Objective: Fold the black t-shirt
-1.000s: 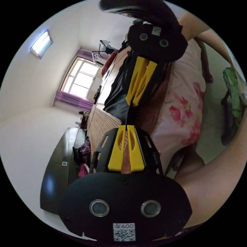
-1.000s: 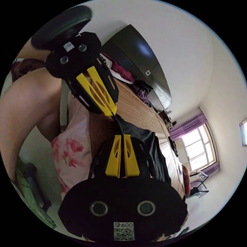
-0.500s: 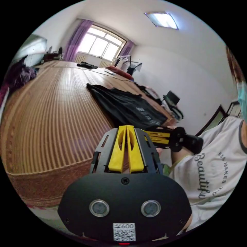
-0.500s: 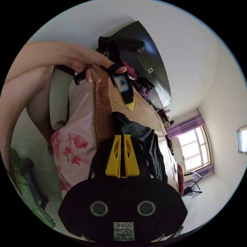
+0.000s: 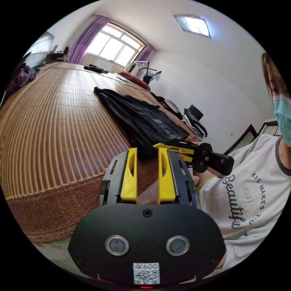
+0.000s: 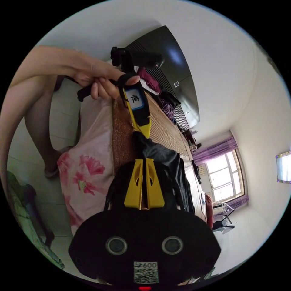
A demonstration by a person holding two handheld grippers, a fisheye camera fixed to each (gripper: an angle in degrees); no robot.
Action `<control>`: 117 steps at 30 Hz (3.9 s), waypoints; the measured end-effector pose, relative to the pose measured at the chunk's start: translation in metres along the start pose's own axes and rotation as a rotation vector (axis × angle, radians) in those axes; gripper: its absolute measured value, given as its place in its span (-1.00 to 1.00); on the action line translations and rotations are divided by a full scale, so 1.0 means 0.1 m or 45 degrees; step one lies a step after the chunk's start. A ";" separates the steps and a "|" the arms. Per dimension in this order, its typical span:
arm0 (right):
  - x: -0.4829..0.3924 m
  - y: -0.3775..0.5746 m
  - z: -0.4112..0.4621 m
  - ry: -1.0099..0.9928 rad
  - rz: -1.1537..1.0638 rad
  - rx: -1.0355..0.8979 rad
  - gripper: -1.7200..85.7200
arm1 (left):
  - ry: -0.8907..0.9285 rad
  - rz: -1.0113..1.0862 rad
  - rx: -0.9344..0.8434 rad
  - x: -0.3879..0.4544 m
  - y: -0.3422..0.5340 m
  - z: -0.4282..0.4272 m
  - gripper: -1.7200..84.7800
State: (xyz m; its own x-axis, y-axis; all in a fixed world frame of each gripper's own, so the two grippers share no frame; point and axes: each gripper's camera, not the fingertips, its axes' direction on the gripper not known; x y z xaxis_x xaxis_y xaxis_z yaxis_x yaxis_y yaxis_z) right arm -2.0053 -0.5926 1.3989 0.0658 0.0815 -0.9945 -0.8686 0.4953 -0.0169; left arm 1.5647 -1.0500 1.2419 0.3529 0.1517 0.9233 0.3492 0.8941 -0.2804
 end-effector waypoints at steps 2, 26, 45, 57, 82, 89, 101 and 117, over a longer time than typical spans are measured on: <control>-0.05 -0.01 0.06 0.007 -0.004 0.000 -0.98 | 0.013 0.010 0.031 0.12 -0.21 -0.15 -0.75; -0.05 -1.06 0.03 0.037 0.150 0.132 -0.86 | 0.554 -0.239 0.267 0.21 -1.57 -0.53 -0.94; 1.78 -3.20 0.80 -0.690 0.899 -0.196 -0.97 | 0.348 -0.264 0.021 0.66 -2.17 0.22 -0.93; 1.99 -4.27 0.77 -0.705 1.028 -0.208 -0.98 | 0.060 -0.301 -0.034 1.15 -2.48 0.67 -0.76; 2.74 -5.90 0.56 -0.878 1.264 -0.233 -0.97 | -0.051 0.139 -0.061 2.32 -1.94 1.80 -0.54; 2.90 -6.00 0.37 -1.012 1.456 -0.185 -0.82 | -0.003 0.136 -0.020 2.22 -1.77 1.83 -0.54; 2.70 -6.29 0.37 -0.915 1.369 -0.305 -0.96 | -0.059 0.185 -0.103 2.04 -1.57 1.92 -0.51; 2.38 -5.80 0.12 -0.940 1.411 -0.222 -0.93 | 0.080 0.042 -0.039 0.91 -1.20 1.12 -0.56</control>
State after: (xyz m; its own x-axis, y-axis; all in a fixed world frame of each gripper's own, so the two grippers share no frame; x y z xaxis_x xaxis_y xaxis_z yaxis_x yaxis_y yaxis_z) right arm -1.4804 -0.8503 1.1732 -0.5080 0.8364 -0.2057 -0.6833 -0.2459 0.6875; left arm 1.4577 -1.0959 1.3894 0.4181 0.1530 0.8954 0.3625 0.8757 -0.3189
